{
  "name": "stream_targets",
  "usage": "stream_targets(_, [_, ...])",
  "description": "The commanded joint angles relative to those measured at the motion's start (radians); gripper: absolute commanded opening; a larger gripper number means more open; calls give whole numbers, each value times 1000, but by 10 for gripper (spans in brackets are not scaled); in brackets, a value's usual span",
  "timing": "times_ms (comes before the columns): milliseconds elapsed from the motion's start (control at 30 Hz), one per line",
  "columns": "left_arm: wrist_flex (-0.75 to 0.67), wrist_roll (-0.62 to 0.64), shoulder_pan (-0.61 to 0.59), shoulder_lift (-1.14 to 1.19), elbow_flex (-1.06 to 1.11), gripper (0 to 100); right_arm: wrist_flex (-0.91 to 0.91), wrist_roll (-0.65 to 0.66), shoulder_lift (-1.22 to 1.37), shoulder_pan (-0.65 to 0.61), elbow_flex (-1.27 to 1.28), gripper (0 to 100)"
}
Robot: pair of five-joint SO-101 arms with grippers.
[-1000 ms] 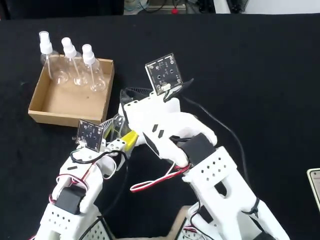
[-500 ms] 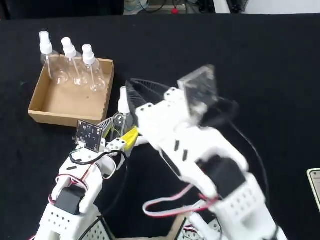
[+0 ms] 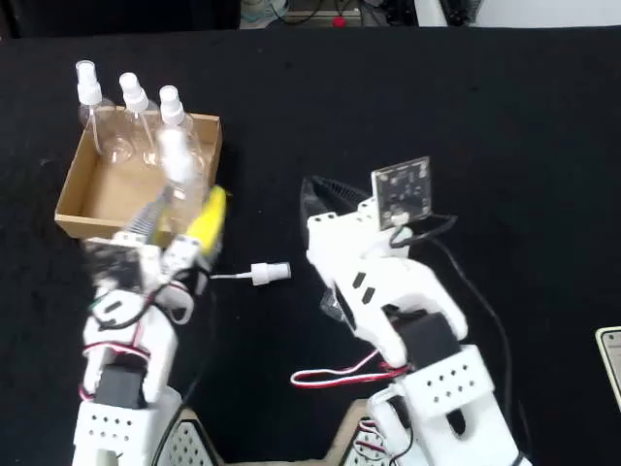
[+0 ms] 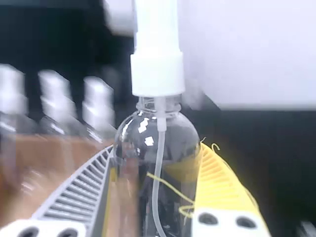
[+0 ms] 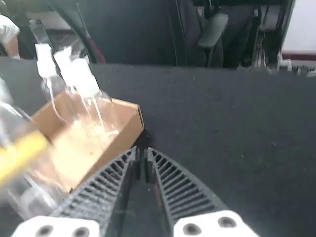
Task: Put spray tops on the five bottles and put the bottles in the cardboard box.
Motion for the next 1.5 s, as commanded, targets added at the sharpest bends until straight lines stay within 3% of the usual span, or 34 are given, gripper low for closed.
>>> stream_targets(0, [-195, 8, -186, -9, -18, 127, -87, -3, -22, 23, 61, 18])
stream_targets(200, [-414, 2, -280, -8, 68, 127, -94, -5, -22, 21, 147, 18])
stream_targets(433, [-428, 0, -282, 69, 22, 127, -95, -3, -22, -61, 179, 18])
stream_targets(833, [-433, 0, -303, 701, -321, 124, -95, -2, -16, -71, 182, 18])
stream_targets(900, [-506, 0, -328, 786, -331, 123, -95, 0, -16, -71, 182, 18])
stream_targets(1167, [-1014, 0, -378, 1069, -220, 123, -95, 2, -22, -71, 193, 18])
stream_targets(1467, [-1060, 0, -381, 1399, -369, 123, -95, 3, -22, -71, 196, 18])
